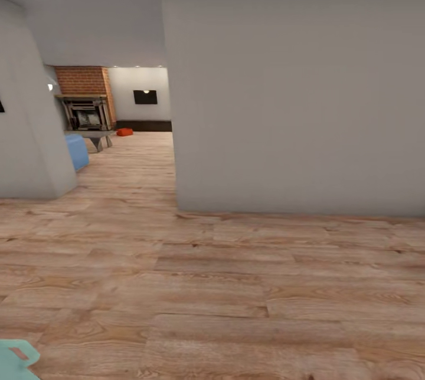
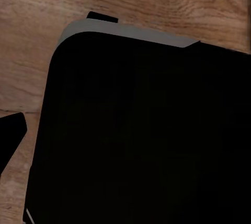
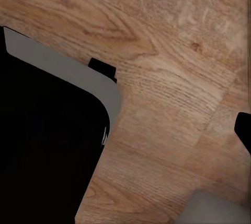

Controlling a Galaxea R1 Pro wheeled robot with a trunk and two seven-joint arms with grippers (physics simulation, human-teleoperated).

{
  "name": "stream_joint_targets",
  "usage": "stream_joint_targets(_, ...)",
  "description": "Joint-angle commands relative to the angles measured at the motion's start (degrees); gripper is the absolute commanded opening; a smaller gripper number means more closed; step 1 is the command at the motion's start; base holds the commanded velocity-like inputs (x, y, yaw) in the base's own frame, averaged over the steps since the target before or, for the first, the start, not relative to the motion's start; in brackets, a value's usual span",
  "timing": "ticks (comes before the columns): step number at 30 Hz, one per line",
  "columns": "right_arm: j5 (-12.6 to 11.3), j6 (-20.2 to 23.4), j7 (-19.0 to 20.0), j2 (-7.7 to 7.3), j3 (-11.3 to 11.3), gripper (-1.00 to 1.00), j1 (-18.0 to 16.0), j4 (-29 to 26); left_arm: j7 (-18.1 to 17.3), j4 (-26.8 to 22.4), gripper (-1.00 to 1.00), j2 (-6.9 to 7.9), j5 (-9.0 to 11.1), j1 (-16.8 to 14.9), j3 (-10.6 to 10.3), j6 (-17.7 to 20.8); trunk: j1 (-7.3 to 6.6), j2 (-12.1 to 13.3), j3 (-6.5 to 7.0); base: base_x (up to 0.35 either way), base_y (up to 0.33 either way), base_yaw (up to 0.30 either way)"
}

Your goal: Move the two storage containers from the living room to the garage. In the garage, place one container on the floor and stack the other container on top of it (either order is fine).

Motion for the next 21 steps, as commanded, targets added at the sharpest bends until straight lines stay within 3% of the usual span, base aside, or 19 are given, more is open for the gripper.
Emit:
stream_joint_targets(1, 0.59, -0.31, -0.19, 0.0, -0.07, 1.0, -0.08, 0.19, 0.04, 0.0, 1.0, -0.02, 0.22, -0.02, 0.11, -0.14, 0.03, -0.03, -0.05, 0.325, 0.0, 0.0)
stream_joint_targets(21, 0.59, -0.29, -0.23, 0.08, -0.06, 1.0, -0.08, 0.19, -0.02, 0.0, 1.0, 0.0, 0.2, -0.02, 0.11, -0.14, 0.03, -0.03, -0.05, 0.325, 0.0, 0.0)
